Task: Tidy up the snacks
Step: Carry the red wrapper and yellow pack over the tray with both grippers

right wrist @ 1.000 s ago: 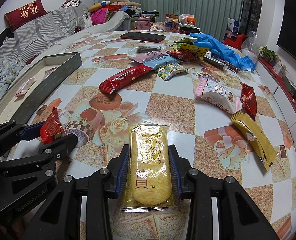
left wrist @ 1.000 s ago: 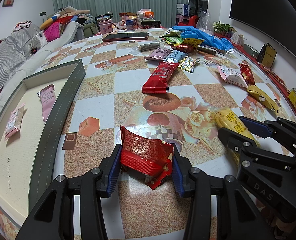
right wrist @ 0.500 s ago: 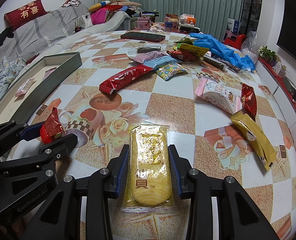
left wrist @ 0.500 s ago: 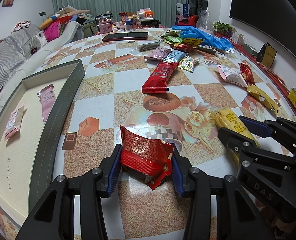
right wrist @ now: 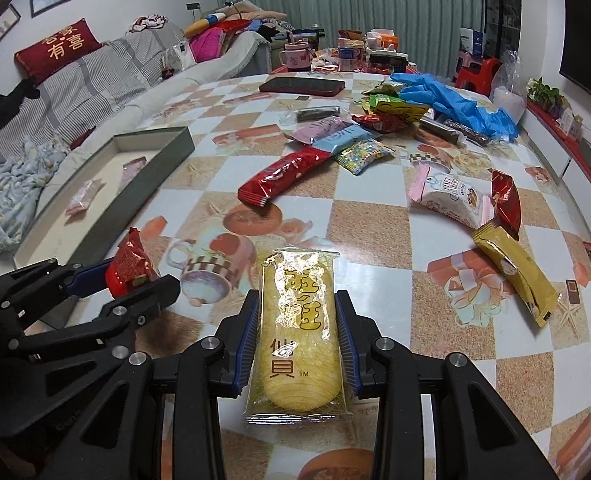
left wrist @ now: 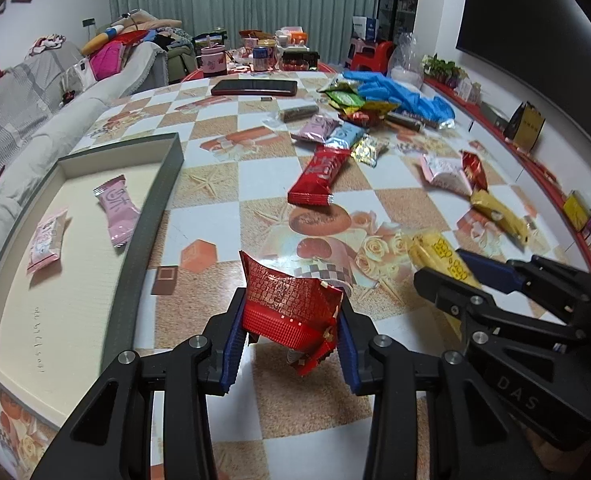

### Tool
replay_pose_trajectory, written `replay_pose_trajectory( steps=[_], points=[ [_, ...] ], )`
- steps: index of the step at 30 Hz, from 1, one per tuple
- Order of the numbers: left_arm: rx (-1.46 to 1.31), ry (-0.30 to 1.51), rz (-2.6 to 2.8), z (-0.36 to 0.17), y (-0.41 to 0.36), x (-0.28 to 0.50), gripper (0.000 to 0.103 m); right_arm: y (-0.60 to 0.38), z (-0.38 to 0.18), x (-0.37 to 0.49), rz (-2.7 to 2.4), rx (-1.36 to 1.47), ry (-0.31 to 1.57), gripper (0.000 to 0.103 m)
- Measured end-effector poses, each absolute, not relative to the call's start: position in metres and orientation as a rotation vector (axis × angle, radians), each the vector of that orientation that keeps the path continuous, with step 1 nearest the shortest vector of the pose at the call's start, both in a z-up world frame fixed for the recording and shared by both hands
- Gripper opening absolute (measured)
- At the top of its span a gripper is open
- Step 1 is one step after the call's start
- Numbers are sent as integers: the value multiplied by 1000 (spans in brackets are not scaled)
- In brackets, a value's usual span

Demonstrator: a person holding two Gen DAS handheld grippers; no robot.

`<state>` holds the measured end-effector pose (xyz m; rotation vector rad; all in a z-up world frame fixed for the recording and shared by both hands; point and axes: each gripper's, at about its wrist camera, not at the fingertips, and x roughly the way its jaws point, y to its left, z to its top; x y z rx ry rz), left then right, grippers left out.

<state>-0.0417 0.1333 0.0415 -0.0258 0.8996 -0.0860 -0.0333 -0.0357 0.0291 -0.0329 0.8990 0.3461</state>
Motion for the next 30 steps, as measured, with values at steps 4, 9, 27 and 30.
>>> replay_pose_trajectory(
  steps=[4, 9, 27, 30],
  points=[
    [-96, 886, -96, 54, 157, -50, 43, -29, 35, -39, 373, -3, 898, 38],
    [-147, 863, -83, 68, 182, -60, 43, -10, 43, -45, 419, -8, 887, 38],
    [-175, 875, 64, 72, 245, -79, 43, 62, 57, -56, 563, -95, 873, 38],
    [-175, 877, 80, 72, 251, -79, 43, 74, 58, -58, 583, -109, 872, 38]
  ],
)
